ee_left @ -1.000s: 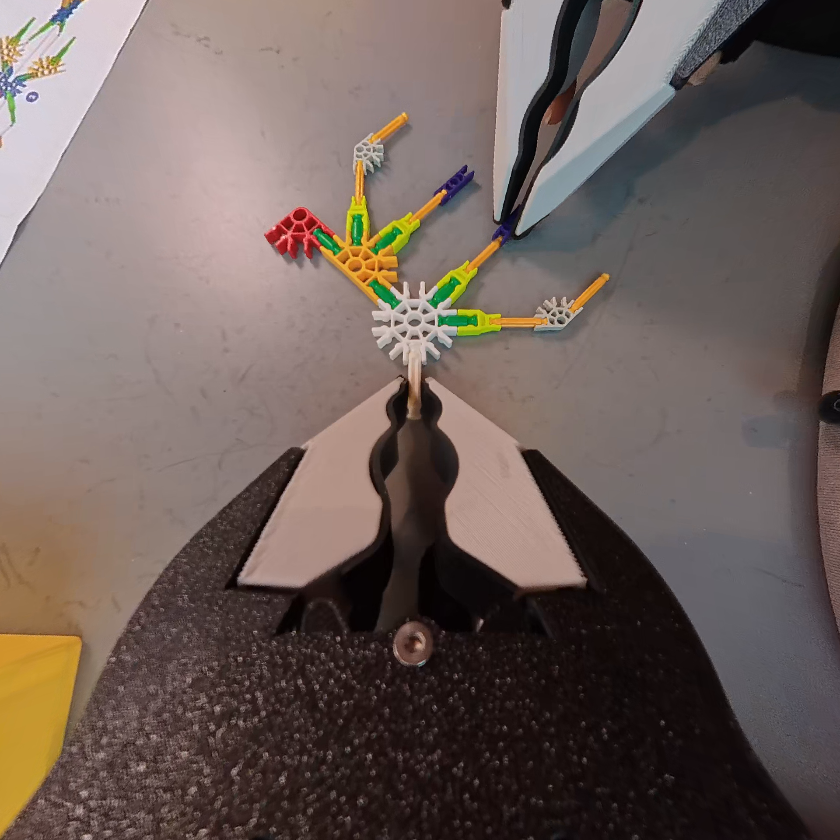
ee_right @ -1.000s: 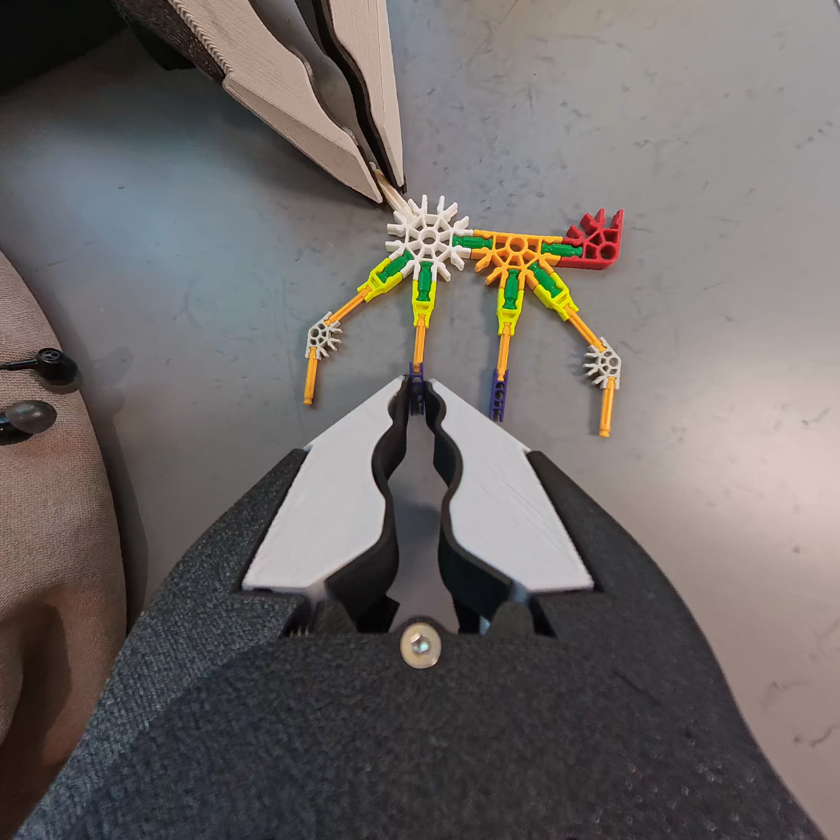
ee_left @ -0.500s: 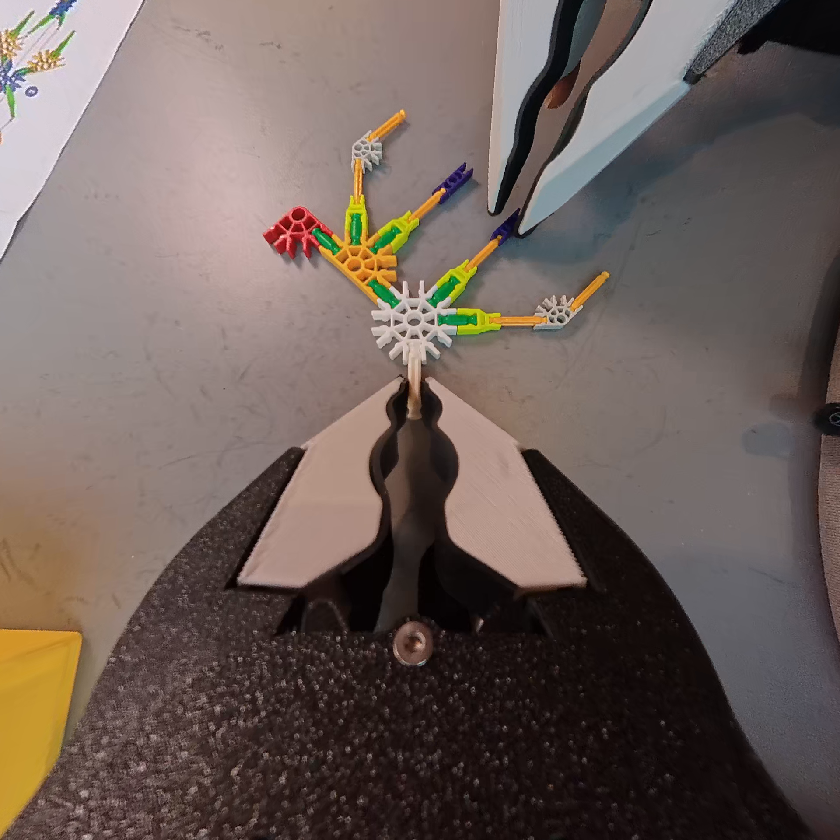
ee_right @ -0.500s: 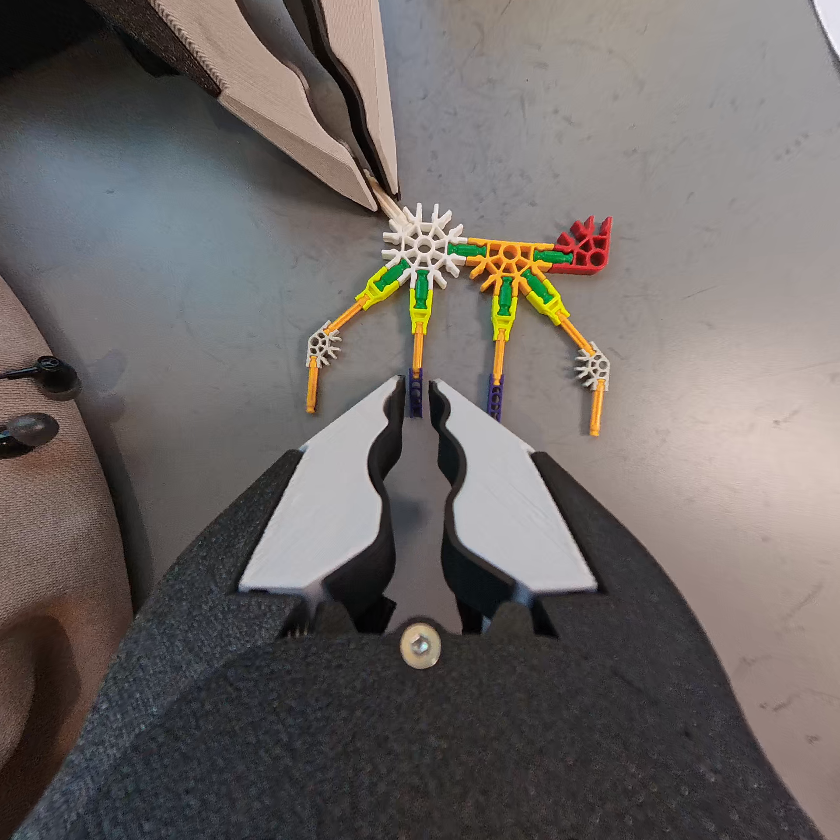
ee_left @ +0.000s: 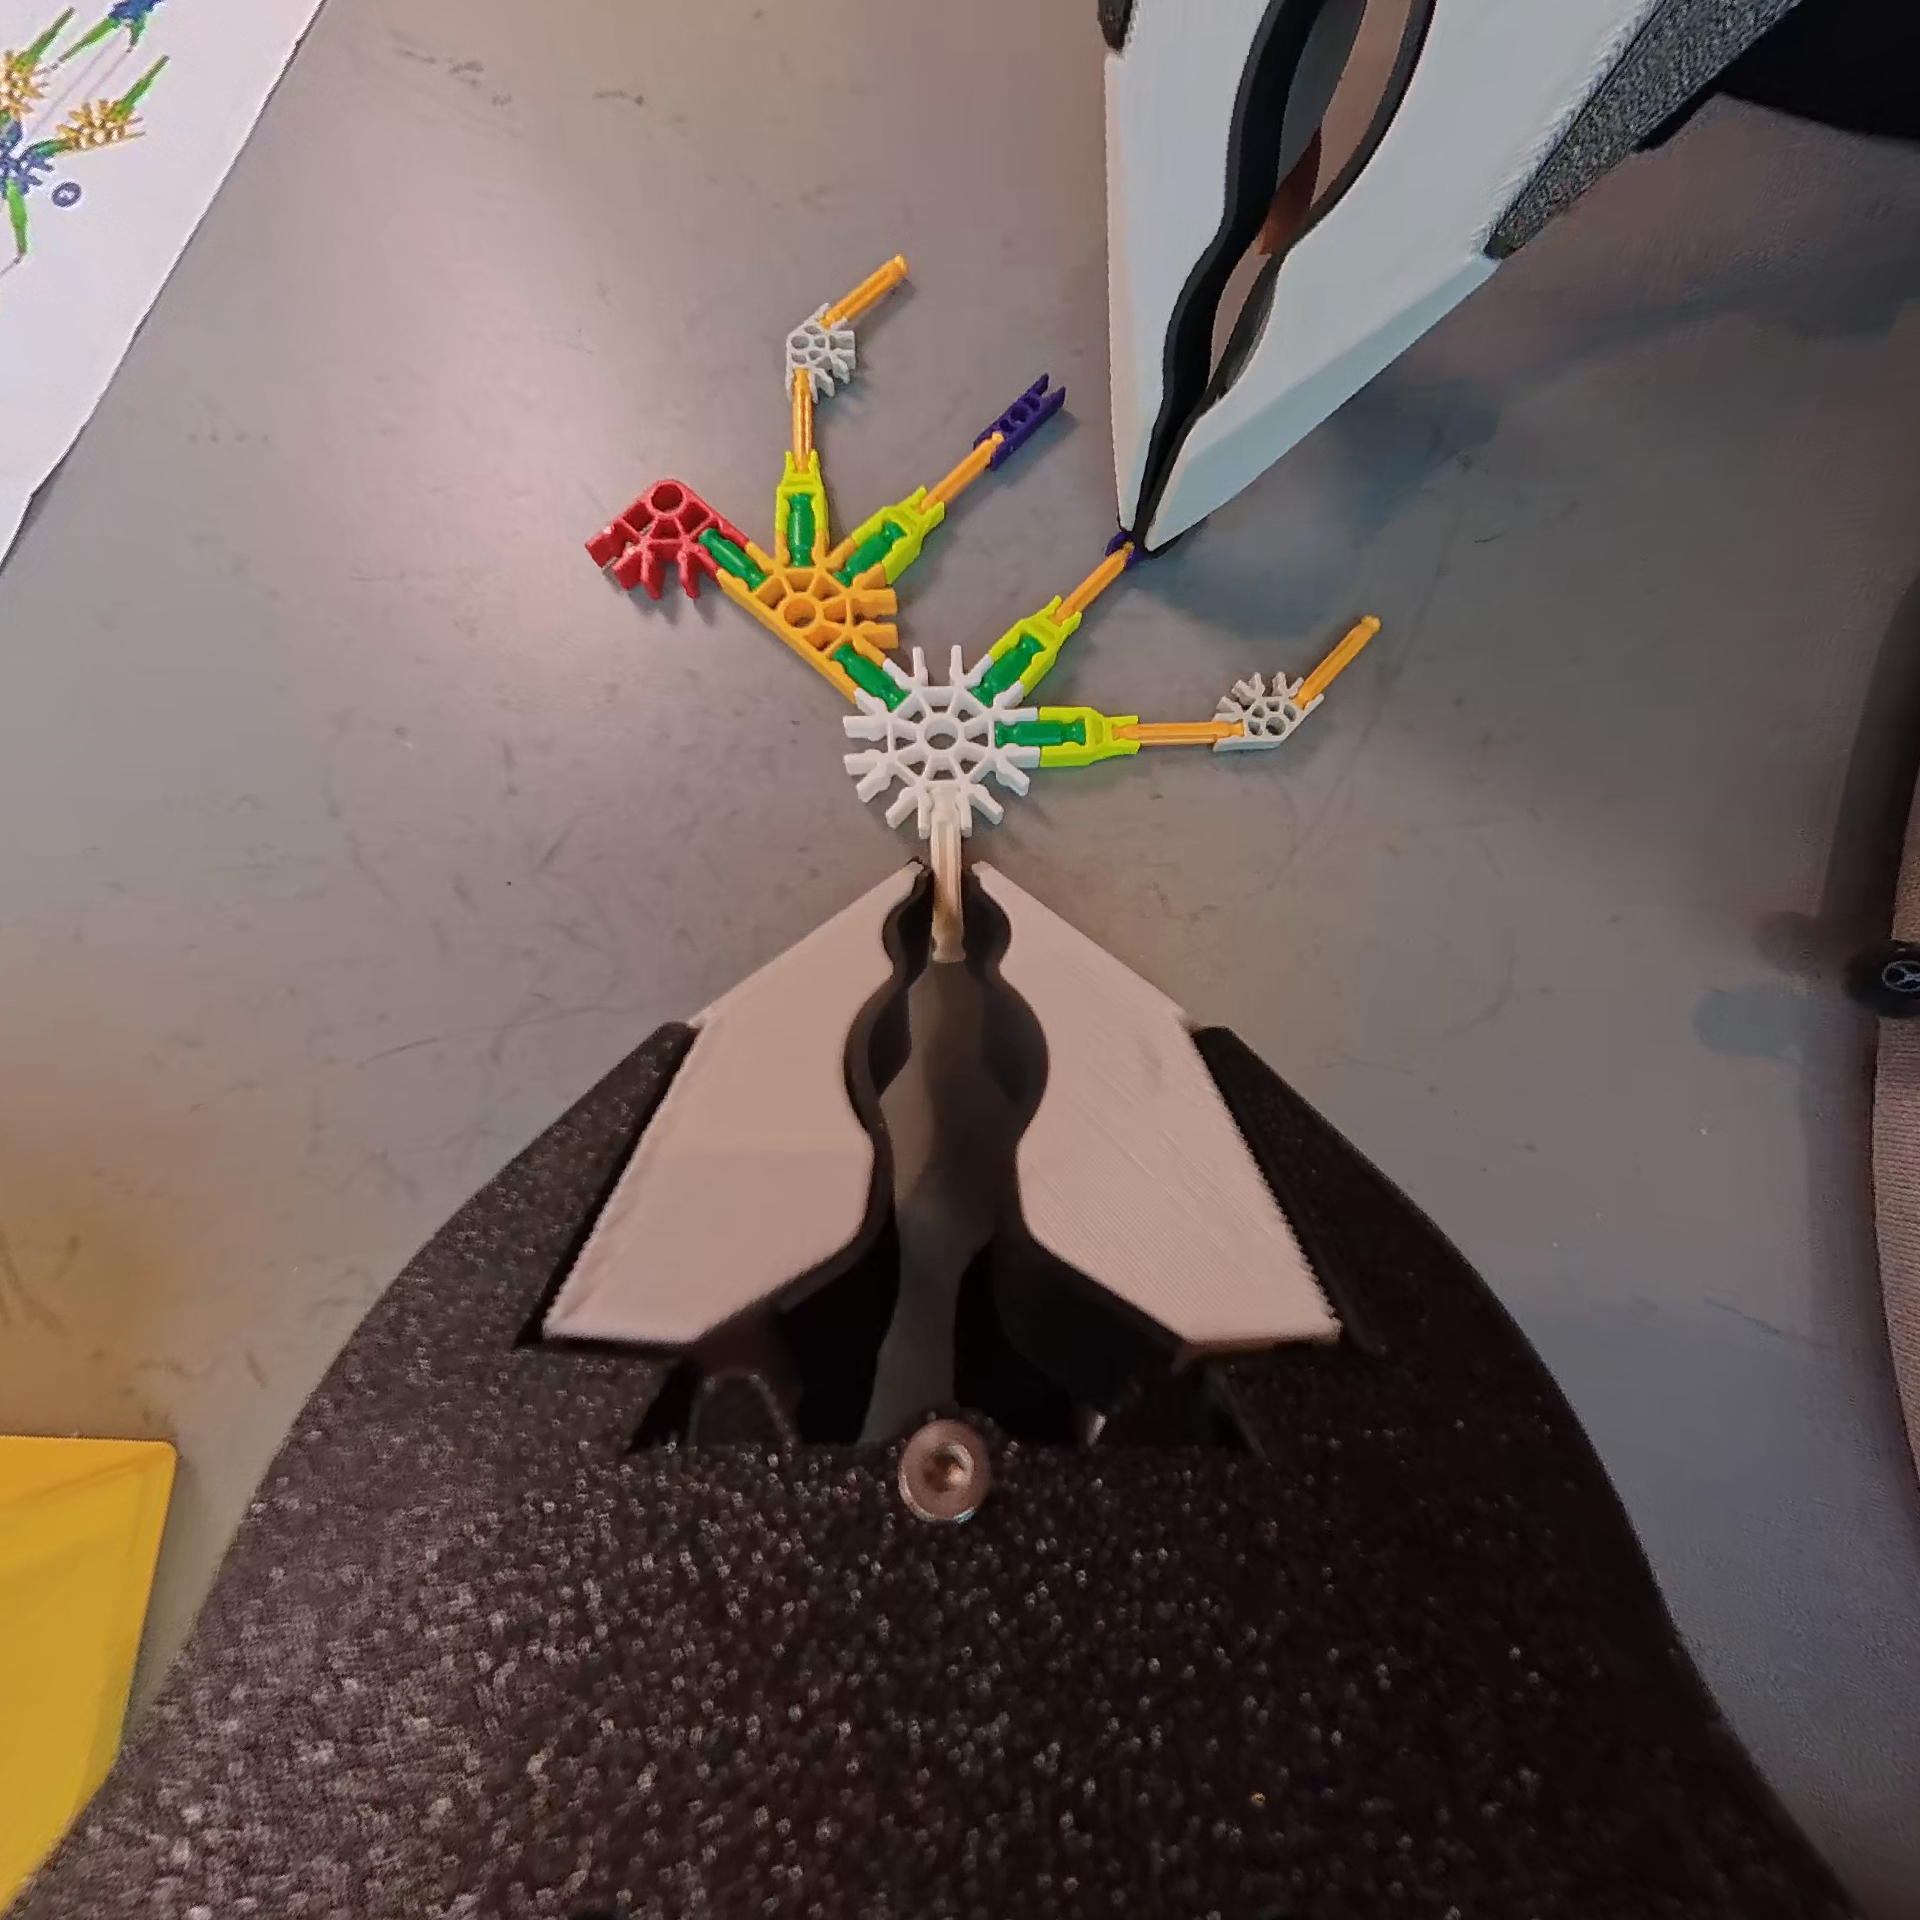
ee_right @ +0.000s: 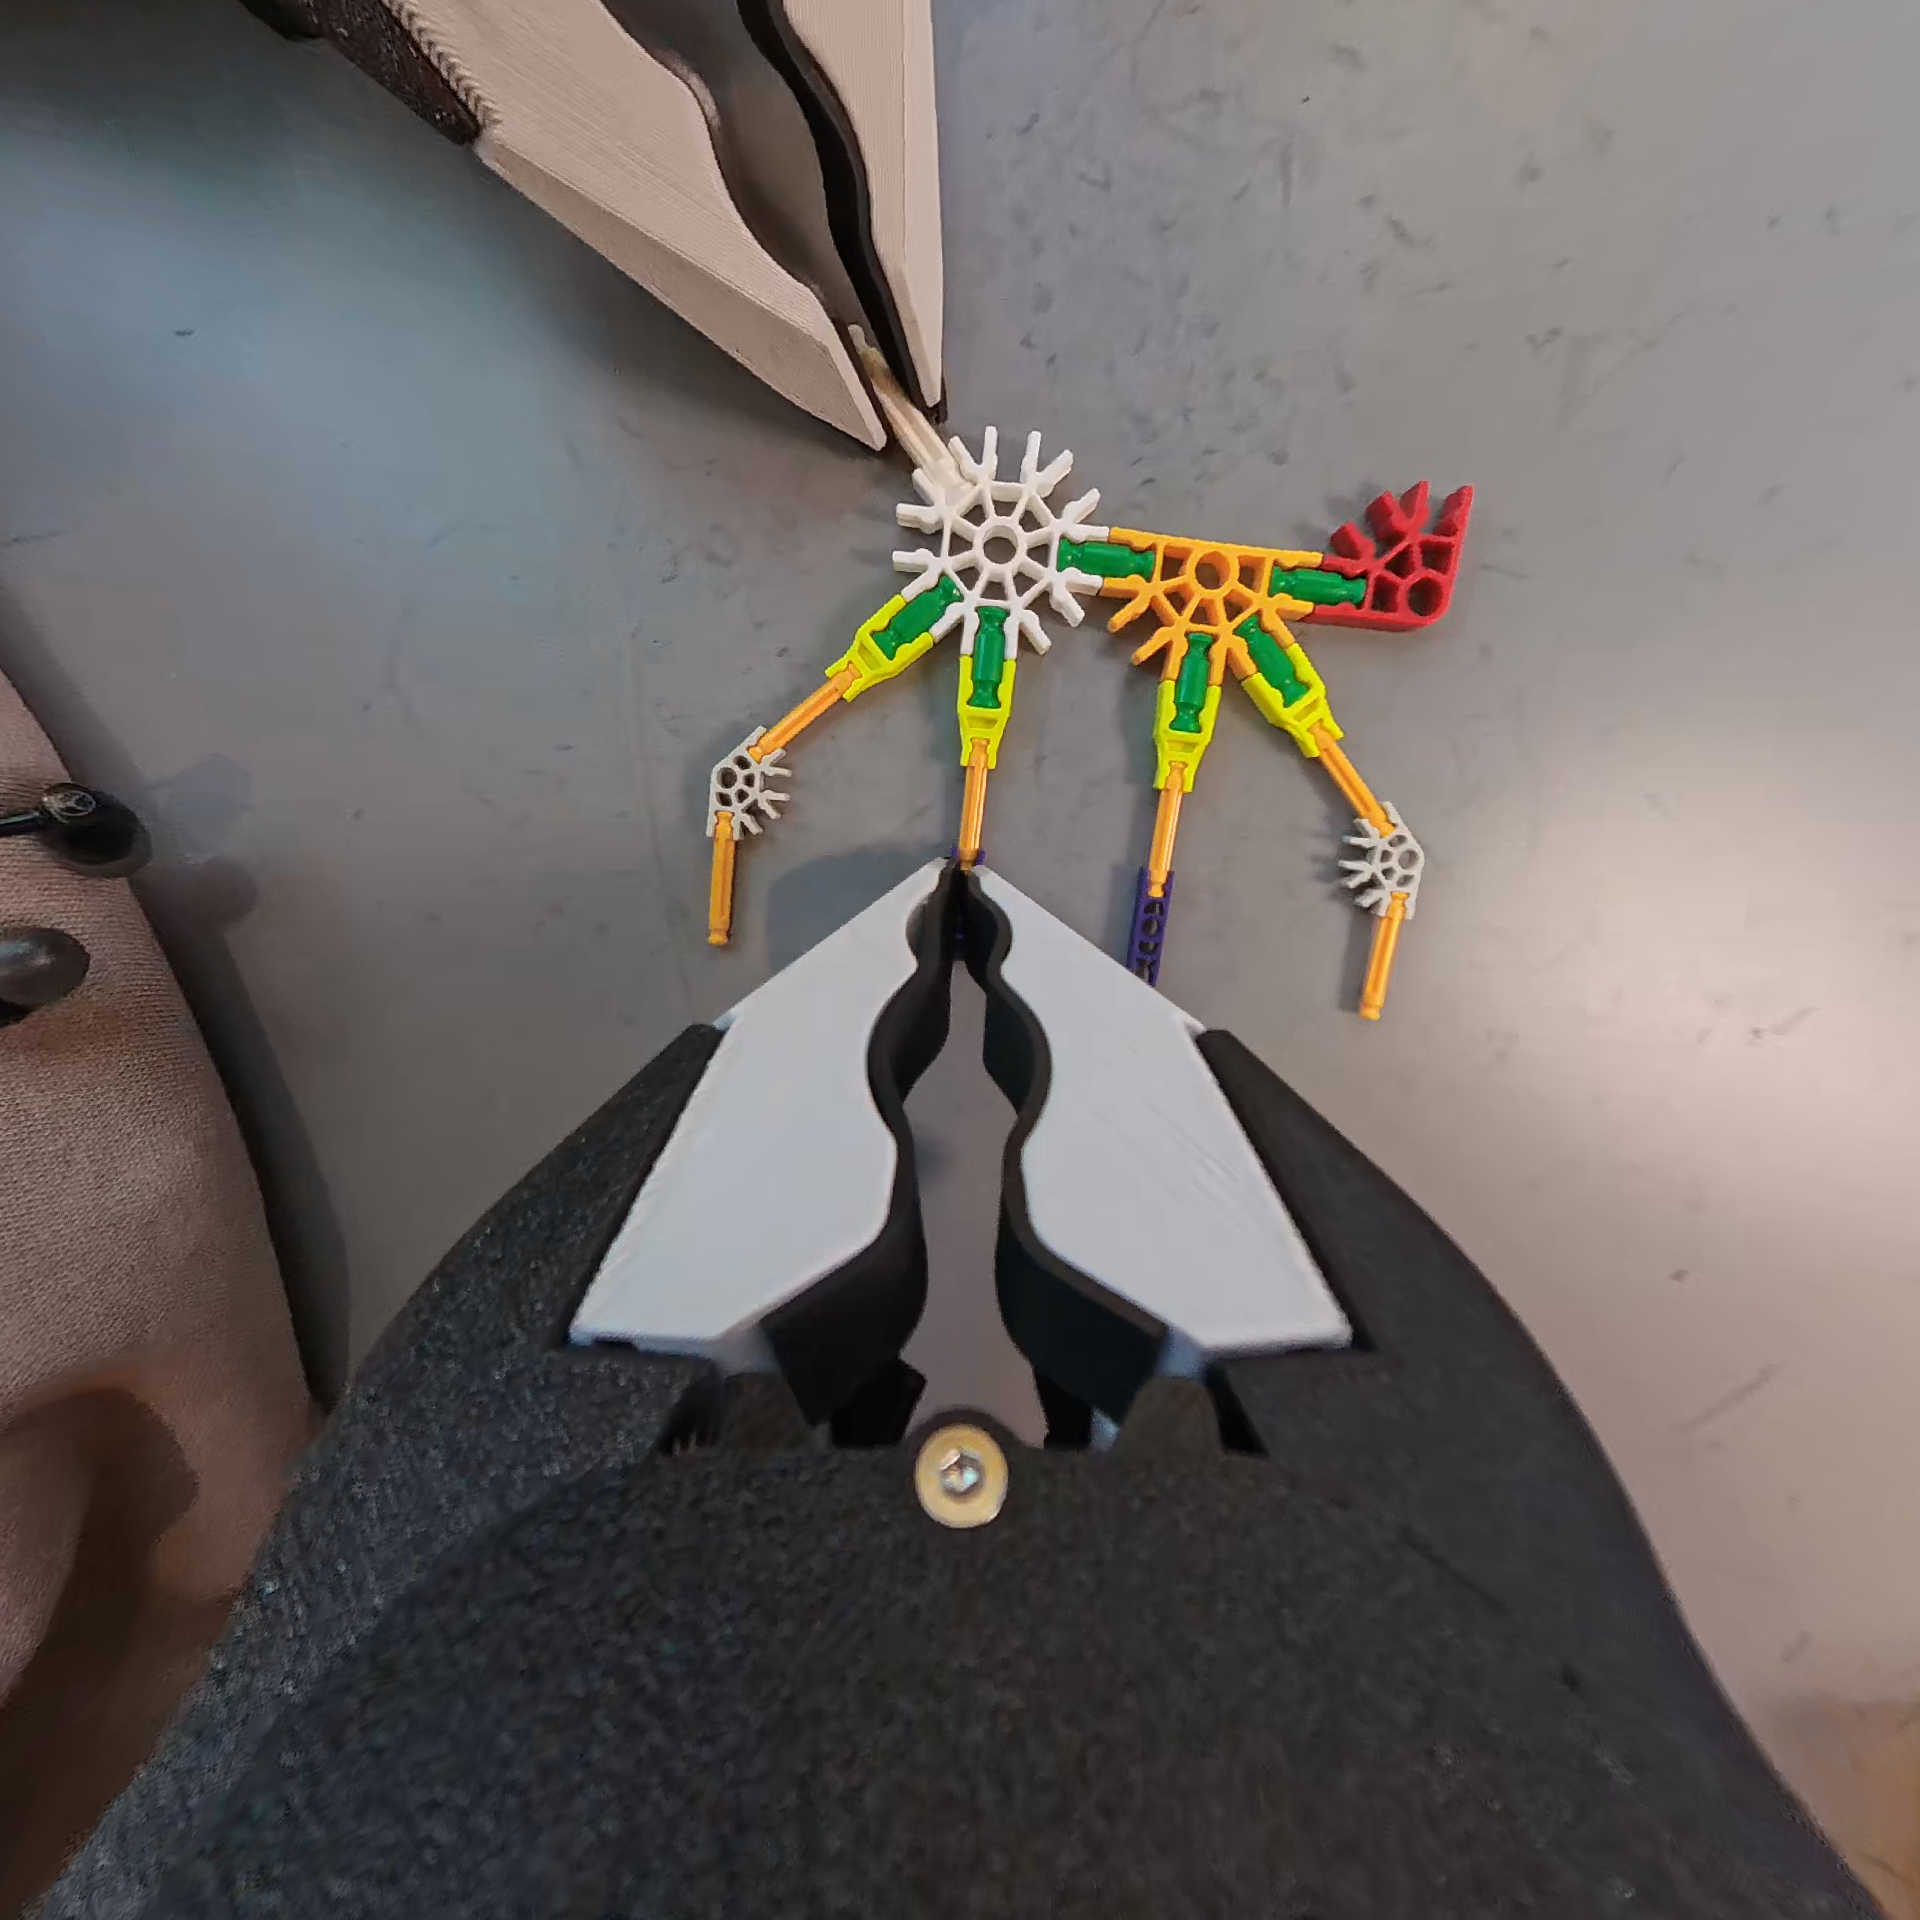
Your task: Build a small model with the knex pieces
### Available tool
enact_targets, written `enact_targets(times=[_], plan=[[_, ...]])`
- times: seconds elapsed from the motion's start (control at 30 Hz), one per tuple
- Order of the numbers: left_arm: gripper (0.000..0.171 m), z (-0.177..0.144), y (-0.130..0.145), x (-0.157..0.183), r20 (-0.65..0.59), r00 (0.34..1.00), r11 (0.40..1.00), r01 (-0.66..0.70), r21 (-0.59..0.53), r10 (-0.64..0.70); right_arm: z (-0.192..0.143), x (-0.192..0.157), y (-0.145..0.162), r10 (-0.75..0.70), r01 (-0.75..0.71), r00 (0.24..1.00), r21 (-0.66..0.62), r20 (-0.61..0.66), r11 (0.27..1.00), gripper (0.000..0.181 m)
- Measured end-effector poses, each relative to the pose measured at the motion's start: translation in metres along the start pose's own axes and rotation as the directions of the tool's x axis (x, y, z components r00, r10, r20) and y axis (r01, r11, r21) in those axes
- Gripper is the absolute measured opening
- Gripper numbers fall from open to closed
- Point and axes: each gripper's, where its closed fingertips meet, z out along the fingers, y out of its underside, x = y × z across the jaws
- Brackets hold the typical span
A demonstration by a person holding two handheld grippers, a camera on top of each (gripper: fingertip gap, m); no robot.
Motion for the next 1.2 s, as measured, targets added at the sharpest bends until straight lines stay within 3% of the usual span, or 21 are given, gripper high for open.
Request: enact_targets(times=[0.27,0.4,0.5,0.57,0.73,0.83,1.07,1.2], plan=[[0.005,0.000,0.000,0.000,0.010,1.000,1.000,-0.008,-0.008,0.008,0.002,0.000,-0.001,-0.050,0.056,0.997,-0.109,0.052,0.992,0.000],[0.006,0.000,0.000,-0.001,-0.001,1.000,1.000,-0.003,0.000,0.003,0.002,0.001,-0.002,-0.090,0.091,0.996,-0.053,0.018,0.994,0.000],[0.008,0.000,0.000,-0.002,-0.002,1.000,1.000,-0.009,0.008,0.009,-0.006,-0.003,0.000,-0.051,0.049,0.996,0.032,0.079,0.998,0.020],[0.015,-0.001,0.000,-0.006,0.017,1.000,1.000,-0.016,0.011,0.016,-0.015,0.002,0.002,-0.046,0.037,0.995,0.095,0.092,0.995,0.021],[0.015,-0.011,0.002,-0.052,0.292,0.954,0.998,-0.060,-0.006,0.060,-0.033,0.044,0.013,-0.048,0.052,0.998,0.155,-0.029,0.986,0.021],[0.015,-0.016,-0.002,-0.061,0.331,0.944,0.999,-0.031,0.040,0.016,-0.034,0.057,0.006,-0.042,0.050,0.998,0.211,-0.044,0.976,0.022],[0.015,-0.030,-0.018,-0.058,0.235,0.970,0.983,0.025,0.181,-0.068,-0.011,0.064,-0.018,-0.218,0.213,0.976,0.269,-0.011,0.939,0.024],[0.015,-0.029,-0.021,-0.046,0.143,0.987,0.977,0.038,0.211,-0.069,0.004,0.063,-0.005,-0.196,0.184,0.978,0.146,0.073,0.972,0.015]])
